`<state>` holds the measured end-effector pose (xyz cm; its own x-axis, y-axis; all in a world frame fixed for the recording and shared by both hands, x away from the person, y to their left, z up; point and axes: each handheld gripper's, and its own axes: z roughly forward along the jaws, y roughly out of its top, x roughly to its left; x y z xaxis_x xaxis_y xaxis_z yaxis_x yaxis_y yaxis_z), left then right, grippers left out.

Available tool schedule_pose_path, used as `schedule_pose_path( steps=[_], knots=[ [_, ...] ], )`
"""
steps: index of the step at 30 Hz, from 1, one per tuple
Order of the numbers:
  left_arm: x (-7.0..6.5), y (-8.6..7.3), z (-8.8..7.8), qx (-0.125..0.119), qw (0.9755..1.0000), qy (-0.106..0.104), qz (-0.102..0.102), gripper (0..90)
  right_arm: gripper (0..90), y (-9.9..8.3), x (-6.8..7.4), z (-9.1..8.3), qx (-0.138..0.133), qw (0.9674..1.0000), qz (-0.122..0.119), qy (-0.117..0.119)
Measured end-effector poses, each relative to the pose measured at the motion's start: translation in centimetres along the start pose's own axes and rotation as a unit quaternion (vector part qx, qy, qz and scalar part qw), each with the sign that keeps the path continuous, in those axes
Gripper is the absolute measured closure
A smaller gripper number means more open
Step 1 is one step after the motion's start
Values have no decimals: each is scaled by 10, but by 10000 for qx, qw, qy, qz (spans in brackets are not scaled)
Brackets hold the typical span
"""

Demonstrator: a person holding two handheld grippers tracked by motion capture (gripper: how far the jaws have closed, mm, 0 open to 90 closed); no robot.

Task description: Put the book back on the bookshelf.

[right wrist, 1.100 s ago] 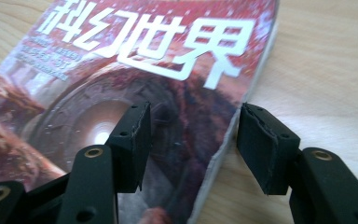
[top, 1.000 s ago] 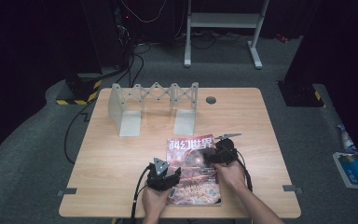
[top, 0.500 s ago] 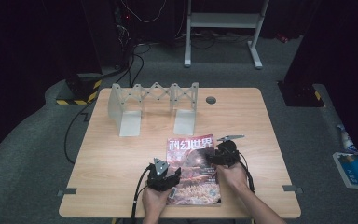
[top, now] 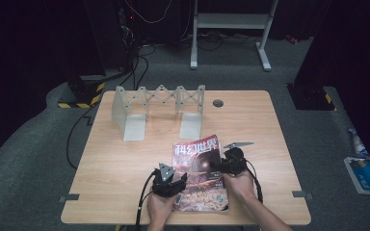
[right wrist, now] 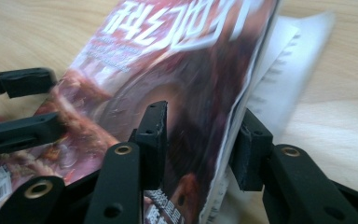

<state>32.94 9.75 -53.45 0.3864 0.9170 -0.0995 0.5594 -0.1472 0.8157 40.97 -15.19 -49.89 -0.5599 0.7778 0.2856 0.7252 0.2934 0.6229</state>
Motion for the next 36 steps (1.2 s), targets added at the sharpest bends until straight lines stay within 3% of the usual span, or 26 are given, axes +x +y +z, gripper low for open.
schedule_pose_path(
  steps=[3, 9, 14, 20, 22, 27, 32, 36],
  knots=[
    [0, 0, 0, -3, 10000, 5, 0, 367, 603, 1, 8, 3, 96, 9995, -200, -226],
    [0, 0, 0, 0, 10000, -15, 1, 367, 611, -1, 2, 1, 122, 9998, -64, -141],
    [0, 0, 0, 4, 10000, -18, 5, 366, 629, -2, 2, 2, 186, 9996, -170, -112],
    [0, 0, 0, 13, 10000, -27, 8, 365, 724, -5, 2, -1, 246, 9994, -255, -53],
    [0, 0, 0, 14, 10000, -39, 8, 364, 758, -5, 1, -1, 207, 9996, -216, 8],
    [1, 0, 0, 30, 10000, -73, 0, 365, 810, -5, 5, -2, 216, 9989, -424, -28],
    [2, 1, -1, 54, 10000, -84, 6, 346, 832, -10, 11, -5, 38, 9979, -634, -144],
    [4, 1, -1, 64, 9999, -135, -52, 319, 849, -13, 11, -8, -52, 9980, -628, -73]
  ],
)
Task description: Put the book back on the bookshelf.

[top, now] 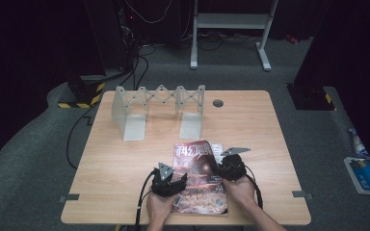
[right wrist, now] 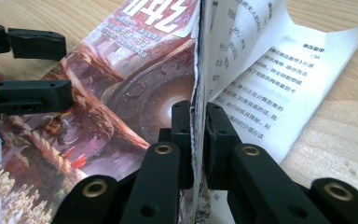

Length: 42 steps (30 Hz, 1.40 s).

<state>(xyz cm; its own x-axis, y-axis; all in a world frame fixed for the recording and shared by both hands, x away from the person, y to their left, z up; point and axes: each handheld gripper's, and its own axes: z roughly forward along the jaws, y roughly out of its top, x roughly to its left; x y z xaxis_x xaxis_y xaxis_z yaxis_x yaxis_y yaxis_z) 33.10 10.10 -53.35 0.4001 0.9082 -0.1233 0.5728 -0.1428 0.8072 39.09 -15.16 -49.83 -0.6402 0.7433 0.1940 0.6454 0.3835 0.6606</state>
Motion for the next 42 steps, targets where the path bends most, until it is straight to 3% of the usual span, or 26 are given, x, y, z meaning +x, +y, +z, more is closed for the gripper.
schedule_pose_path(
  steps=[8, 18, 20, 29, 37, 42],
  knots=[
    [1, 1, 1, 7, 10000, -45, 0, 302, 863, 0, 6, -10, -127, 9998, -122, 65],
    [4, 2, 2, 19, 9997, -248, -72, 238, 867, 1, 11, -22, -313, 9988, -288, 224],
    [4, 2, 2, 7, 9996, -278, -112, 224, 868, 2, 12, -25, -394, 9981, -401, 257],
    [7, 5, 5, -20, 9981, -532, -307, 165, 868, 2, 15, -33, -626, 9957, -498, 459],
    [7, 4, 5, -8, 9976, -617, -308, 164, 869, 0, 17, -35, -754, 9944, -532, 514],
    [7, 4, 4, 19, 9971, -700, -302, 161, 869, 2, 20, -36, -795, 9931, -680, 523]
  ],
)
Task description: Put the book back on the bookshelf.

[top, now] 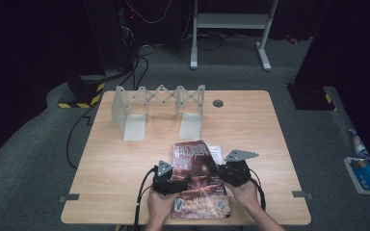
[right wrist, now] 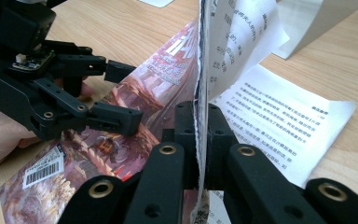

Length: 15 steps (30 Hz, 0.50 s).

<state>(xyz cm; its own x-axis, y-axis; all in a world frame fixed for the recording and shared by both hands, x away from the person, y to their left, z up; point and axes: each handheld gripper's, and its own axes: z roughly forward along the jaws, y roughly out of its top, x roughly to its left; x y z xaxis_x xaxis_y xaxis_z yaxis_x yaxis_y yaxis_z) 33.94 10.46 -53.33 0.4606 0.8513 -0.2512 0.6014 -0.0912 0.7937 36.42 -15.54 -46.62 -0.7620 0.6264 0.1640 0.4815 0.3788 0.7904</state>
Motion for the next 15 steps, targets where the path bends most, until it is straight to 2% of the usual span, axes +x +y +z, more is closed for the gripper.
schedule_pose_path(
  steps=[9, 15],
  knots=[
    [1, 1, 0, 19, 9997, -232, 8, 140, 869, 2, 1, -4, -85, 9999, -88, 103],
    [1, 2, 2, 52, 9997, -251, 22, 137, 868, 6, 2, -5, -72, 9997, -188, 149]
  ],
)
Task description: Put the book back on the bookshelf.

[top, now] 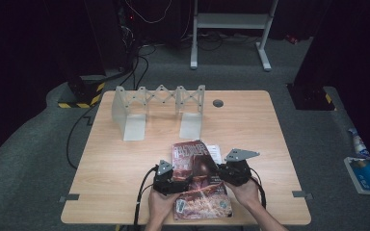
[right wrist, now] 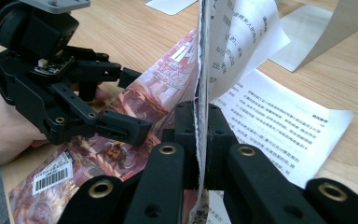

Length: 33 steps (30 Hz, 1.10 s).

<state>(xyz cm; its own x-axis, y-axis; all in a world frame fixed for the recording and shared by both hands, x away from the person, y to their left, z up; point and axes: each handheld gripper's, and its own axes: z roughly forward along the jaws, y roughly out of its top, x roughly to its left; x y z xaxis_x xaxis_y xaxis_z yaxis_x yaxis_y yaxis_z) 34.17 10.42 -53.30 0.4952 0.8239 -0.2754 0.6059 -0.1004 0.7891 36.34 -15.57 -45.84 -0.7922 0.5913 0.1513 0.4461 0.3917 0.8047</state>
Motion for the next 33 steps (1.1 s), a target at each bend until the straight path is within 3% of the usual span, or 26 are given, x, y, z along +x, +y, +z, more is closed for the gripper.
schedule_pose_path(
  steps=[11, 21, 29, 33],
  knots=[
    [2, 0, -3, 47, 10000, 18, -57, 236, 867, -2, -3, 5, 59, 9999, -82, -60],
    [5, -2, -6, -4, 9997, 66, -247, 429, 863, -12, -19, 14, 347, 9988, 336, -97],
    [3, -3, -7, 0, 9997, 198, -152, 535, 842, -22, -26, 24, 595, 9969, 434, -272],
    [2, -3, -7, 10, 9998, 177, -105, 561, 765, -26, -29, 26, 736, 9952, 486, -424]
  ],
)
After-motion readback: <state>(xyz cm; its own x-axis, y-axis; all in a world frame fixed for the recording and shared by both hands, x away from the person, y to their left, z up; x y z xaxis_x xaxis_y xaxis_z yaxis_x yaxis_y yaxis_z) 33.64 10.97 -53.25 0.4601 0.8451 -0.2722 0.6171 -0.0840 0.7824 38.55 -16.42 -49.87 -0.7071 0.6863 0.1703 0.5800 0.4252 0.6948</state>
